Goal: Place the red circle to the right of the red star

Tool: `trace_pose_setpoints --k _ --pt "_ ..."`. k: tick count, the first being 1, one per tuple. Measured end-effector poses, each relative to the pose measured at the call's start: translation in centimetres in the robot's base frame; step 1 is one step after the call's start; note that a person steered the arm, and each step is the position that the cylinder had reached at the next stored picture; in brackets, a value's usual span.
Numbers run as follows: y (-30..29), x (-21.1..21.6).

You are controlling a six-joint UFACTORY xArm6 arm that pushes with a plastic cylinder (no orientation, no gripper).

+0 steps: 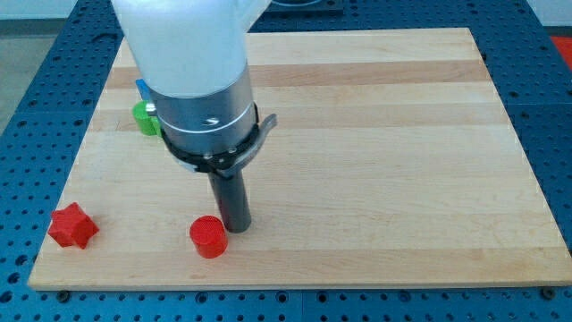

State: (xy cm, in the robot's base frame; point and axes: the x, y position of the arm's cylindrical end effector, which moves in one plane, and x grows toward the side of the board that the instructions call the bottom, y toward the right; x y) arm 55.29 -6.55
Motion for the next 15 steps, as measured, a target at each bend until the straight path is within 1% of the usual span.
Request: trace_pose_setpoints --k 1,2,3,4,5,6,7,8,10,11,12,13,14,15 --pt "4.7 0.3" --pt "5.5 4.3" --pt "1.3 5.3" --pt "-2.7 4.8" --pt "-3.9 4.8" --pt "-1.3 4.3" --pt "-0.8 1.9" --pt "-1.7 0.9" --pt "-8.8 1.7" --pt "-10.4 1.8" --pt "-8.0 2.5" --pt "-7.8 5.9" --pt "-8.6 6.5" --pt "-10.4 5.0"
